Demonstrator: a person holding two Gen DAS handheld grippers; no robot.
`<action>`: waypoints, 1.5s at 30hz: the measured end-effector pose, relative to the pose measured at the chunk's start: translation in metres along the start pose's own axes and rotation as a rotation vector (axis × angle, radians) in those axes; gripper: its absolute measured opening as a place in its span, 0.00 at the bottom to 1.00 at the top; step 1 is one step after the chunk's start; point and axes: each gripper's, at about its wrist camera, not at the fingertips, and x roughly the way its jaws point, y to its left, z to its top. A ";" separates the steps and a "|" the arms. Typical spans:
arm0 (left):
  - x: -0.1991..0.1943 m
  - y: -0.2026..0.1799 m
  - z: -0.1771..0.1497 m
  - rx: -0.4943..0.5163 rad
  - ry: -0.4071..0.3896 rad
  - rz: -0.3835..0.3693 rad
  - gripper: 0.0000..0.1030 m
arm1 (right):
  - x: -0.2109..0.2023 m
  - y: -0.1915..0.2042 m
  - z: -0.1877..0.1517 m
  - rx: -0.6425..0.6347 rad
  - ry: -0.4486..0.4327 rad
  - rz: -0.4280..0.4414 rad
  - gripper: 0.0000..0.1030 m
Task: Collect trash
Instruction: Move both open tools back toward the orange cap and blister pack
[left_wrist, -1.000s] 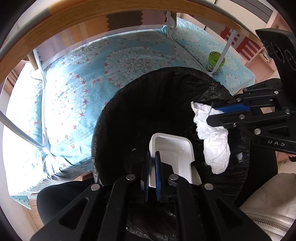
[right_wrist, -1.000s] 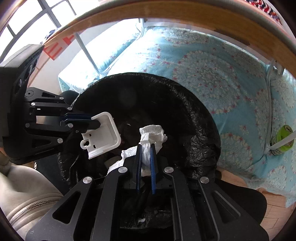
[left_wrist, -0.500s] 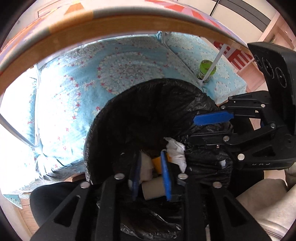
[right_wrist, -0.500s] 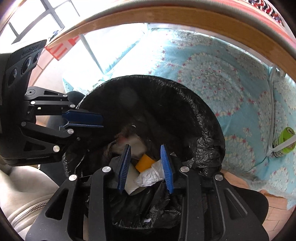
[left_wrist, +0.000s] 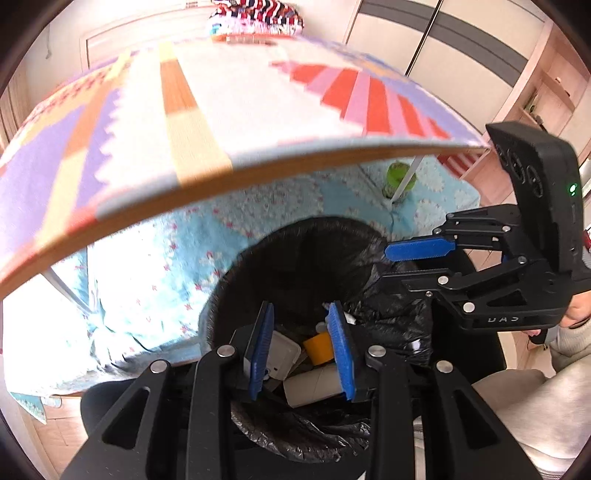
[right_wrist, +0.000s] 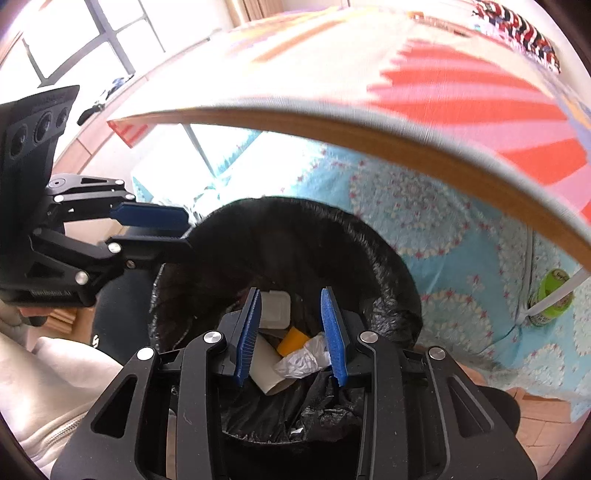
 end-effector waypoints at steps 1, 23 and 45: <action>-0.006 0.000 0.002 0.000 -0.013 0.001 0.29 | -0.004 0.001 0.001 -0.004 -0.008 0.000 0.33; -0.098 -0.001 0.072 0.070 -0.236 0.002 0.29 | -0.091 0.006 0.048 -0.130 -0.217 -0.038 0.40; -0.046 0.061 0.220 0.015 -0.247 -0.010 0.35 | -0.083 -0.062 0.150 -0.170 -0.283 -0.180 0.66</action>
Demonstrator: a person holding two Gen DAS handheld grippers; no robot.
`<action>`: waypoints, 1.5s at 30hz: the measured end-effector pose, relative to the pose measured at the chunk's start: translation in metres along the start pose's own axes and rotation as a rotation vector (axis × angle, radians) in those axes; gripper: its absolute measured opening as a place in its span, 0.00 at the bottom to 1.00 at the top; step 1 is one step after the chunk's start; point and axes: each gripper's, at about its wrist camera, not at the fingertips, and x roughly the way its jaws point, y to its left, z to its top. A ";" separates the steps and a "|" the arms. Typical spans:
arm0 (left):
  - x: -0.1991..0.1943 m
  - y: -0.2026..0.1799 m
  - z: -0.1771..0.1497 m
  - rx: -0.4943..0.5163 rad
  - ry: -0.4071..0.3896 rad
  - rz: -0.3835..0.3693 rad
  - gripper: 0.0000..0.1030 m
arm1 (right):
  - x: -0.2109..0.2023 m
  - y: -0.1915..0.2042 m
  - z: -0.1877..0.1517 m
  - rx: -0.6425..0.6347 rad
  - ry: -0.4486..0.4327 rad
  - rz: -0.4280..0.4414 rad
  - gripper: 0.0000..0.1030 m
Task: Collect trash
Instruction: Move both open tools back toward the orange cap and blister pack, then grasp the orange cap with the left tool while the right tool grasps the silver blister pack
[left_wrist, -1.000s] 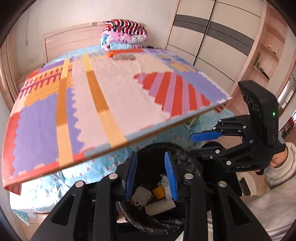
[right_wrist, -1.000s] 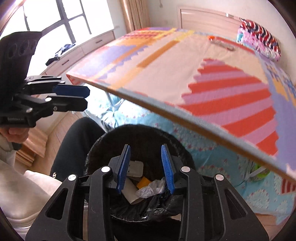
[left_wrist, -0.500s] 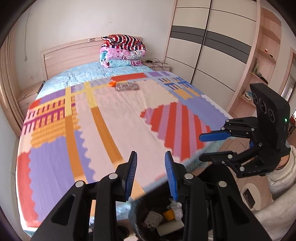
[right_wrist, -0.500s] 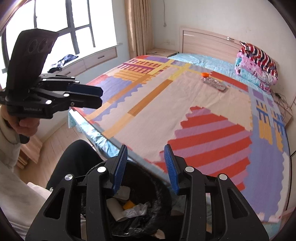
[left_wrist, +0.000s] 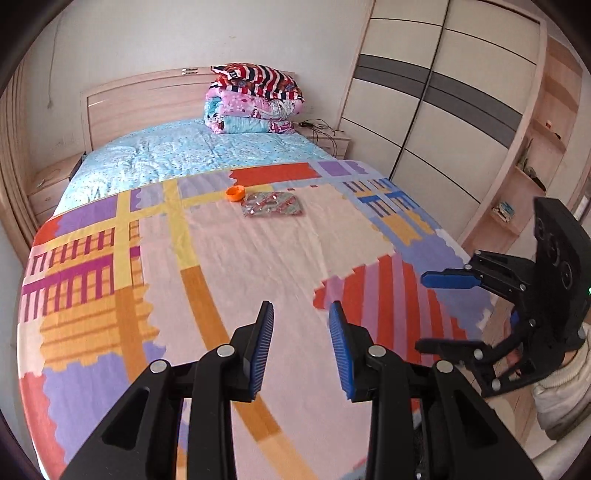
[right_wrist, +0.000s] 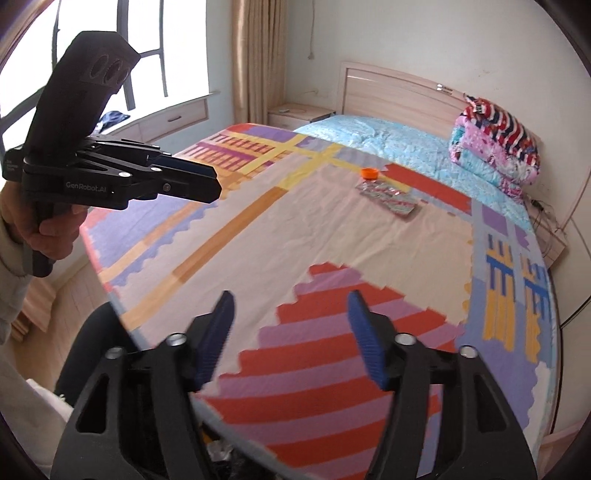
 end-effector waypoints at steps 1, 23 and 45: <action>0.006 0.004 0.005 -0.013 -0.003 0.002 0.50 | 0.002 -0.002 0.002 -0.004 0.001 -0.003 0.66; 0.143 0.090 0.117 -0.140 0.039 0.018 0.57 | 0.125 -0.106 0.085 -0.123 0.023 0.049 0.66; 0.215 0.112 0.139 -0.172 0.070 0.018 0.49 | 0.181 -0.138 0.104 -0.164 0.091 0.104 0.71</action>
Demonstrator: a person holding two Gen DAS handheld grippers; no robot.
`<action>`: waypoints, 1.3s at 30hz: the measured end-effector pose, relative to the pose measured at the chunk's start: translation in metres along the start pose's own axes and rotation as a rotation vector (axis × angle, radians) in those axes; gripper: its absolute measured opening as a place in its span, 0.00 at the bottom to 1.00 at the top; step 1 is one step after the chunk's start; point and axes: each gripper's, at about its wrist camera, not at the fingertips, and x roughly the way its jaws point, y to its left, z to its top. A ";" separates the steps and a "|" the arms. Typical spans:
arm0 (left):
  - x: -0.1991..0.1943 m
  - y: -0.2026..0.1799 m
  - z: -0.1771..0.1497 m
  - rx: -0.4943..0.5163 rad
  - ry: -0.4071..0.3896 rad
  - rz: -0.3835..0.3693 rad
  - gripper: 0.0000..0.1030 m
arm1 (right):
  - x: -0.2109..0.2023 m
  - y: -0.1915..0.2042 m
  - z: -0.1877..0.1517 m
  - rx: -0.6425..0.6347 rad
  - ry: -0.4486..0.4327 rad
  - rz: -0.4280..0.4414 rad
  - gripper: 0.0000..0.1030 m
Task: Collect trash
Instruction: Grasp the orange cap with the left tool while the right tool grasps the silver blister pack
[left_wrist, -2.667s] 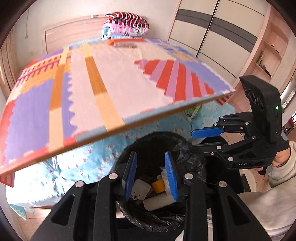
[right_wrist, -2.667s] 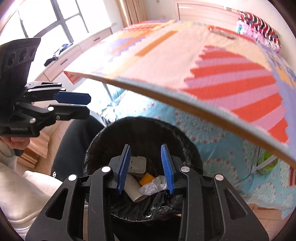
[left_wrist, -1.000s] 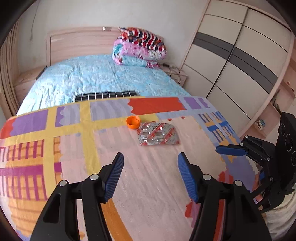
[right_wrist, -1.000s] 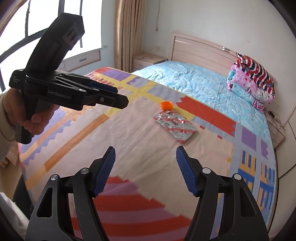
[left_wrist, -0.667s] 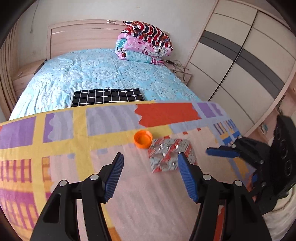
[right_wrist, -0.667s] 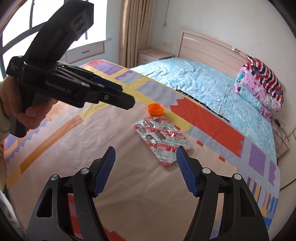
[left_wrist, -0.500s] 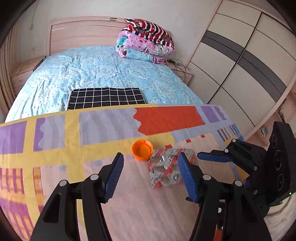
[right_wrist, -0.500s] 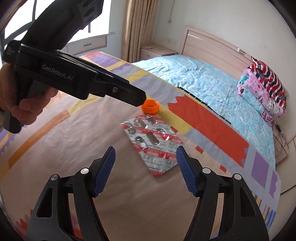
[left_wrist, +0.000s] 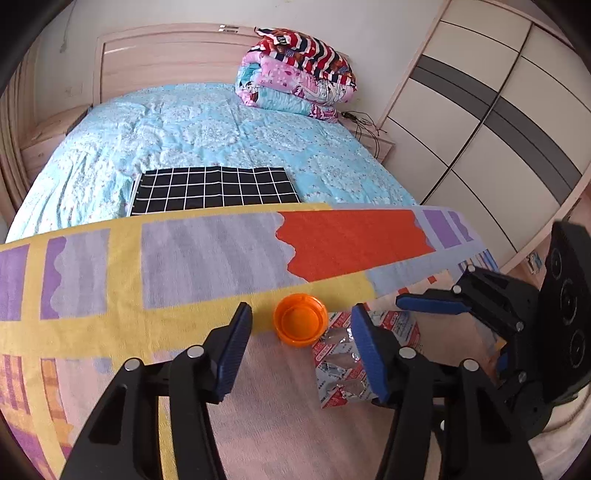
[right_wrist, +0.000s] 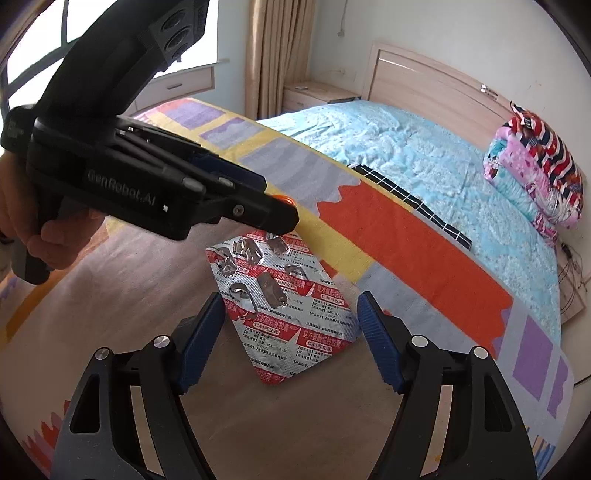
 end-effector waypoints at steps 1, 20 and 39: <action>0.000 -0.001 -0.002 0.006 -0.002 0.005 0.45 | 0.000 -0.001 0.000 0.007 0.004 0.007 0.71; -0.050 -0.008 -0.029 0.035 -0.020 0.056 0.28 | -0.018 0.017 -0.009 0.122 -0.023 0.024 0.58; -0.165 -0.051 -0.111 0.148 -0.045 0.077 0.28 | -0.095 0.137 -0.056 0.075 -0.072 0.023 0.58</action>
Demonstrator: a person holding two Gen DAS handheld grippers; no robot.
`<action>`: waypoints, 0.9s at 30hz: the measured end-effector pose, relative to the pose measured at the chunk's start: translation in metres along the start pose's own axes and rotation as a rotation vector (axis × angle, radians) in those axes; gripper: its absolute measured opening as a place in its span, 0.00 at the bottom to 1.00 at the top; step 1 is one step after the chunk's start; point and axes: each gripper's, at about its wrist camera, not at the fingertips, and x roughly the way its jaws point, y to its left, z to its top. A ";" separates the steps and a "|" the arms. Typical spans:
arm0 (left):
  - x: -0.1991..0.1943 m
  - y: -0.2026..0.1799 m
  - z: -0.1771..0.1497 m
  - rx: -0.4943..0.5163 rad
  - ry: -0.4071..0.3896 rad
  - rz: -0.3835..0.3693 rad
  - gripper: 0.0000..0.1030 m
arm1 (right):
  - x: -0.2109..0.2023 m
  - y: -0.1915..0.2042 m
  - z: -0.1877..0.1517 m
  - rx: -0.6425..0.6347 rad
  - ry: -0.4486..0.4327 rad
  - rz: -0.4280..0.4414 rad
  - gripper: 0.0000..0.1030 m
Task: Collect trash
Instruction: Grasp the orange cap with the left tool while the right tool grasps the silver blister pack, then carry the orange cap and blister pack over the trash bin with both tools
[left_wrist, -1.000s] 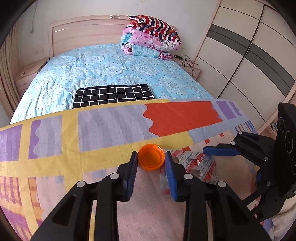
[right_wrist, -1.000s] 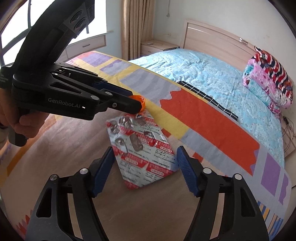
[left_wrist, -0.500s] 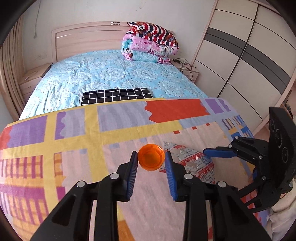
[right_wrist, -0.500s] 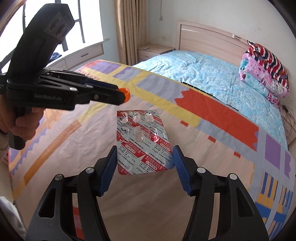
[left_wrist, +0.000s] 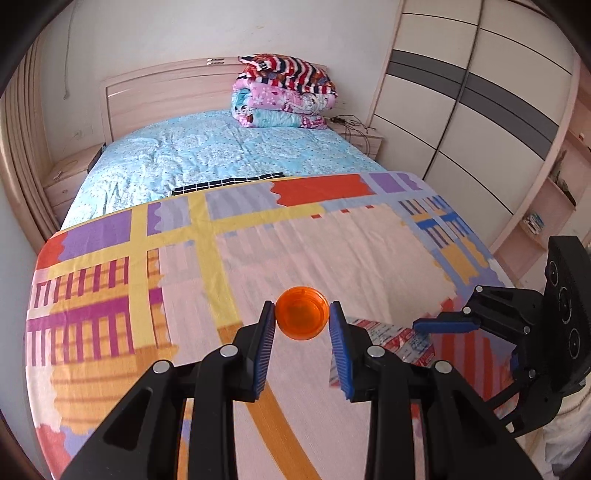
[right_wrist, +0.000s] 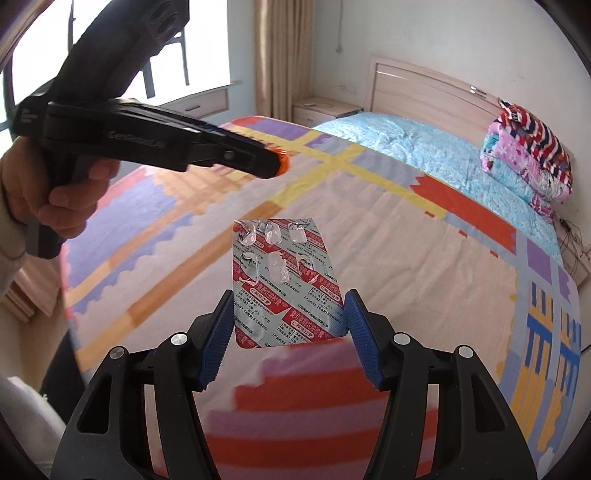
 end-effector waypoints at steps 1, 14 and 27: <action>-0.009 -0.006 -0.006 0.017 -0.005 -0.001 0.28 | -0.006 0.007 -0.003 -0.007 0.002 -0.004 0.58; -0.094 -0.067 -0.086 0.106 -0.022 -0.057 0.28 | -0.076 0.079 -0.044 -0.055 0.009 0.018 0.58; -0.124 -0.092 -0.170 0.097 0.007 -0.112 0.28 | -0.086 0.117 -0.104 -0.032 0.057 0.120 0.58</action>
